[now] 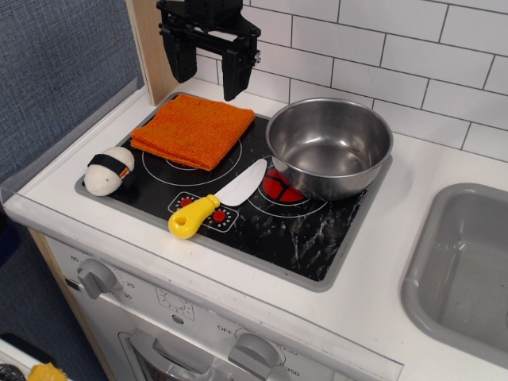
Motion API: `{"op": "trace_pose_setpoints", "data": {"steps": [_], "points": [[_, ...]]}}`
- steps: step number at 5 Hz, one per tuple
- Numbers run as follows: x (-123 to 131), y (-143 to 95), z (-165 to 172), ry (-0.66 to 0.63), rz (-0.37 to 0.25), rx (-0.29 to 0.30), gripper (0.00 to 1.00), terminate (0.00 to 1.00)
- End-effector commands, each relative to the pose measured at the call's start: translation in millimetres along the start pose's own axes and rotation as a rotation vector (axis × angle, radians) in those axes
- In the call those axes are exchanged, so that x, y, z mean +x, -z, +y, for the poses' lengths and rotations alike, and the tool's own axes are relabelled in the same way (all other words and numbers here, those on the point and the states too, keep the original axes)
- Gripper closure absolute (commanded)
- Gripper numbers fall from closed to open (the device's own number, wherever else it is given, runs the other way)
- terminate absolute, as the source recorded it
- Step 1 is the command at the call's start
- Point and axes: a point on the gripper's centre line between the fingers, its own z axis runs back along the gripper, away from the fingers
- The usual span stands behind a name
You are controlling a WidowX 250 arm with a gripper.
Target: Put the silver pan on the orange rag.
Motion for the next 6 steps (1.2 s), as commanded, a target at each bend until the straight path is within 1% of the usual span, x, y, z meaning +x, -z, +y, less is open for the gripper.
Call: {"op": "trace_pose_setpoints", "data": {"steps": [1, 2, 3, 4, 5, 6], "points": [[0.0, 0.0, 0.0, 0.000, 0.000, 0.000, 0.00, 0.00], [13.1, 11.6, -11.4, 0.047, 0.004, -0.051, 0.00, 0.00], [29.9, 31.2, -22.5, 0.062, 0.021, -0.069, 0.00, 0.00], [48.1, 48.9, -33.6, 0.075, 0.012, -0.076, 0.00, 0.00], [59.1, 60.7, -47.4, 0.101, 0.018, -0.074, 0.00, 0.00], [61.5, 66.8, -54.1, 0.113, 0.033, -0.059, 0.00, 0.00]]}}
